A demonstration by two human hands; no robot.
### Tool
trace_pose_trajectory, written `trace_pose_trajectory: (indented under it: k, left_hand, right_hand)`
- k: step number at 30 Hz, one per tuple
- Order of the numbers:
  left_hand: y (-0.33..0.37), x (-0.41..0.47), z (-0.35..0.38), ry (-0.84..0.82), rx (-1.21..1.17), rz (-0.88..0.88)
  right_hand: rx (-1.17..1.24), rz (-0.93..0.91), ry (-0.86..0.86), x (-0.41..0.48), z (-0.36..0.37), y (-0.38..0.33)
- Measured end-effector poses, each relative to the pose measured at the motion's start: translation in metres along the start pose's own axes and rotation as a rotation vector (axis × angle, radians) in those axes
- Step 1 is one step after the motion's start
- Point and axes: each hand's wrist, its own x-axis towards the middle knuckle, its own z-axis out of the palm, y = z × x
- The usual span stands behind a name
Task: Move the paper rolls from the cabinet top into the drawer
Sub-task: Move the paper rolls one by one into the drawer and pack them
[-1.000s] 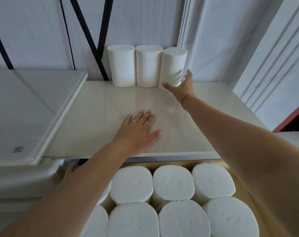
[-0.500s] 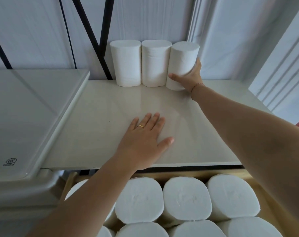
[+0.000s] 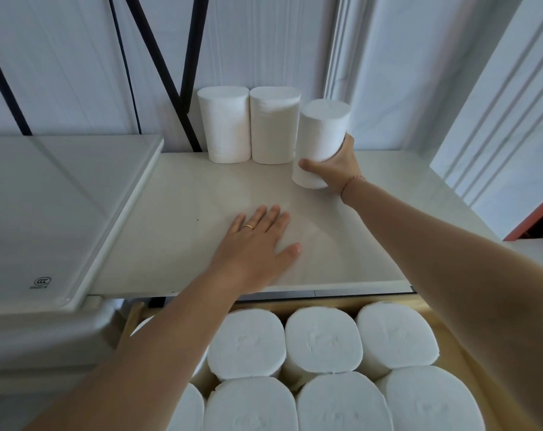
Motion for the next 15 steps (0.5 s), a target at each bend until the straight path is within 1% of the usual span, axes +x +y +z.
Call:
trace_pose_trajectory:
  k: [4, 10, 12, 15]
  left_hand:
    - [0.002, 0.001, -0.002, 0.001, 0.001, -0.014]
    - [0.013, -0.004, -0.009, -0.041, 0.010, -0.069]
    - [0.022, -0.010, -0.008, -0.011, -0.016, -0.112]
    - [0.042, -0.026, 0.000, 0.083, -0.018, -0.162]
  right_hand:
    - [0.003, -0.010, -0.043, -0.042, -0.020, -0.001]
    - [-0.024, 0.014, -0.072, -0.114, -0.066, 0.000]
    - [-0.017, 0.011, -0.080, -0.137, -0.084, -0.001]
    - [-0.025, 0.005, -0.103, -0.165, -0.111, 0.001]
